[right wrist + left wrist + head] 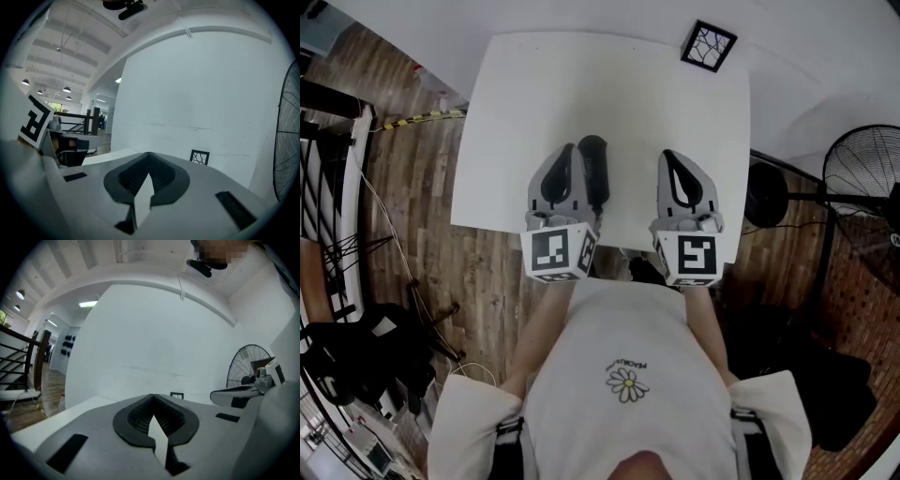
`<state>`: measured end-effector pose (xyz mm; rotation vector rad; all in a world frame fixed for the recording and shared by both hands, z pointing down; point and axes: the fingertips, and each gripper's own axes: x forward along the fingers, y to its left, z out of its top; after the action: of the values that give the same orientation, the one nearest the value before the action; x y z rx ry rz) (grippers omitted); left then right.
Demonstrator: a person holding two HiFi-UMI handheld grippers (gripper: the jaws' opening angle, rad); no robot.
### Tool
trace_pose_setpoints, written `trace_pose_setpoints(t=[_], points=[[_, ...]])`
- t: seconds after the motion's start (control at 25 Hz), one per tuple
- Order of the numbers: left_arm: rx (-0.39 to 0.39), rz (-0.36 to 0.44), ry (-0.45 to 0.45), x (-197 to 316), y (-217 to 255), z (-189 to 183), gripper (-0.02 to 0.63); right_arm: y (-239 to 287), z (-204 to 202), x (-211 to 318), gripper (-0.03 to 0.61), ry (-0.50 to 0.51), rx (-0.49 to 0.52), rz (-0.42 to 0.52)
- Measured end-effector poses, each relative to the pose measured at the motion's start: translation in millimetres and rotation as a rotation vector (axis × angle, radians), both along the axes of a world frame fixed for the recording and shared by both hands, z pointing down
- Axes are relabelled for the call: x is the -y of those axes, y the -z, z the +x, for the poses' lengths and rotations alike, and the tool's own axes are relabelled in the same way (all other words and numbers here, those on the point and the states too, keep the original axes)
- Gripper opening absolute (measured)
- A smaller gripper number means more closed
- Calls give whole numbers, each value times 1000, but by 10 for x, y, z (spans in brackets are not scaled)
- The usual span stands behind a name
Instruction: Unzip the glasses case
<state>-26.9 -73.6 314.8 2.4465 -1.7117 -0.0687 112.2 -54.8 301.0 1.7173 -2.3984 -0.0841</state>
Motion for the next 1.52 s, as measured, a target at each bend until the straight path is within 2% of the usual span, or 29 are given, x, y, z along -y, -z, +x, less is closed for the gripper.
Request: trace_pose_setpoints(t=[0.16,0.28,0.44,0.6,0.76,1.04,1.24,1.52], points=[[-95,-162,-4,-112,-503,154,6,-107,12,2,6,-1,3,-33],[-53,-262,-35,-234,-906,276,6,-233,37,-27,6,-8,8,-76],[15,-347,-66,-350,-1284,369,6,-452,57,-93,6,-10,-6,-147],[14,-447,-103,-555,-1587,577,6,-637,62,-151,6,15,-32,-199],[-14,-539,-80,-661,-1845,595,6,-715,62,-178,6,35,-43,-226],[-55,-648,-108,-777,-2085,732,6,-834,36,-155,6,50,-58,-264],[-65,-683,-49,-809,-2164,569,6,-865,-3,-192,6,58,-67,-277],[-12,-723,26,-808,-2253,338,6,-941,-40,-146,6,74,-62,-288]])
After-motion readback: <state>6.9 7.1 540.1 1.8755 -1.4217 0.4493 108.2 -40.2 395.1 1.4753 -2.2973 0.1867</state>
